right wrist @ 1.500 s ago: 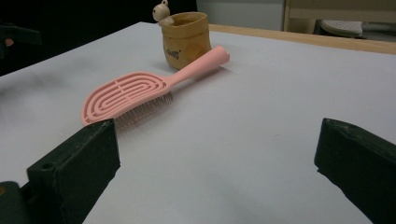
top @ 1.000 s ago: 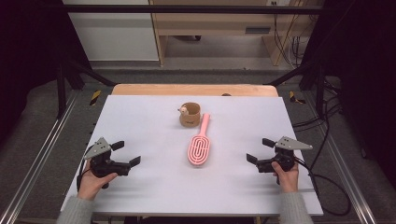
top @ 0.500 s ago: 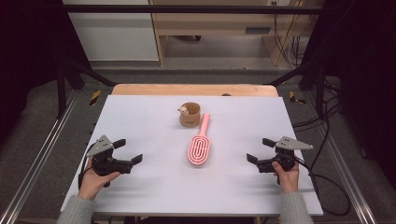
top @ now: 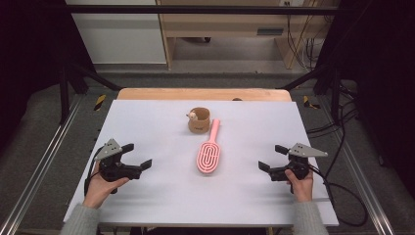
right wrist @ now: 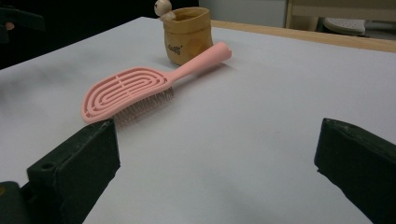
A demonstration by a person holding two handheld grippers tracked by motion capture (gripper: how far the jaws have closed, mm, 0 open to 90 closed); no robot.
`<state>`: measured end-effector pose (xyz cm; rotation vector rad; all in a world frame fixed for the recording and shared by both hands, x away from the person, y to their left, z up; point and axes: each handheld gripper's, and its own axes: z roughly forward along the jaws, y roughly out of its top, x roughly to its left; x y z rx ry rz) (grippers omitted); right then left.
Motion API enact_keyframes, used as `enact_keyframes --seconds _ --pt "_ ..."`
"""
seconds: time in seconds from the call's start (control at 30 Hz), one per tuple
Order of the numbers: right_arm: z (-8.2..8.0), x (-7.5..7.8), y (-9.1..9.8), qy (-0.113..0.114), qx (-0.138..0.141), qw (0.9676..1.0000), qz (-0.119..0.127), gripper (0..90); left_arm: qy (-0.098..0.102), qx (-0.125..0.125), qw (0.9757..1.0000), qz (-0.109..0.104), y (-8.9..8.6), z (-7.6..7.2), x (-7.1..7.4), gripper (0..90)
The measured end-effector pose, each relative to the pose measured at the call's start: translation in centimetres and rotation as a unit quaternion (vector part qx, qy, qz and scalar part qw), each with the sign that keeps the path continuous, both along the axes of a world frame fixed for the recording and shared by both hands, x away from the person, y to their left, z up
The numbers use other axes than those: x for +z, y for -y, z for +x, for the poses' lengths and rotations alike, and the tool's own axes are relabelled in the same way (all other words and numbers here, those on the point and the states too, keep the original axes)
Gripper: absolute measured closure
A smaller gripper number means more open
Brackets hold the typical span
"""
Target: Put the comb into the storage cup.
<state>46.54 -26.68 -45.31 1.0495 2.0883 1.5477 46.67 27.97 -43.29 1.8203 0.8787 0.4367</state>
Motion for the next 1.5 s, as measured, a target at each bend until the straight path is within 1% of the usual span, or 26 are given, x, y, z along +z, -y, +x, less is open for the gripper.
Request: enact_keyframes --seconds 0.1,0.17,0.33,0.47,0.6,0.8,0.93,1.03,1.13,1.5 --pt "0.0 0.0 0.0 -0.001 -0.001 1.0 -0.002 0.5 0.001 0.0 1.0 0.009 0.4 0.3 0.3 0.6" --pt "0.0 0.0 0.0 -0.001 0.0 1.0 -0.002 0.5 0.001 0.0 1.0 0.007 0.5 0.4 0.5 0.6" --pt "0.0 -0.1 0.0 -0.001 0.0 1.0 -0.003 0.5 0.0 -0.001 0.9999 0.013 1.0 0.7 0.8 0.6" --pt "0.0 -0.1 0.0 -0.001 0.0 1.0 -0.005 0.5 0.0 -0.002 0.9999 0.011 1.3 0.9 1.0 0.6" --pt "0.0 -0.1 0.0 -0.001 0.0 1.0 -0.004 0.5 0.0 -0.003 0.9999 0.016 1.8 1.2 1.3 0.7" --pt "0.1 -0.1 -0.1 -0.002 0.0 1.0 -0.005 0.5 0.0 -0.003 0.9999 0.016 2.4 1.6 1.9 1.4" --pt "0.1 -0.1 -0.1 -0.002 0.001 1.0 -0.006 0.5 0.0 -0.003 0.9997 0.023 2.9 1.9 2.2 2.0" --pt "0.1 -0.1 -0.1 -0.002 0.0 1.0 -0.007 0.5 0.001 -0.003 0.9997 0.024 3.3 2.1 2.3 2.2" --pt "0.1 -0.1 -0.1 -0.003 0.001 1.0 -0.007 0.5 -0.001 -0.005 0.9996 0.029 3.8 2.3 2.5 3.1" --pt "0.1 -0.1 -0.1 -0.003 0.001 1.0 -0.008 0.5 0.001 -0.012 0.9994 0.034 4.6 2.6 2.7 8.4"
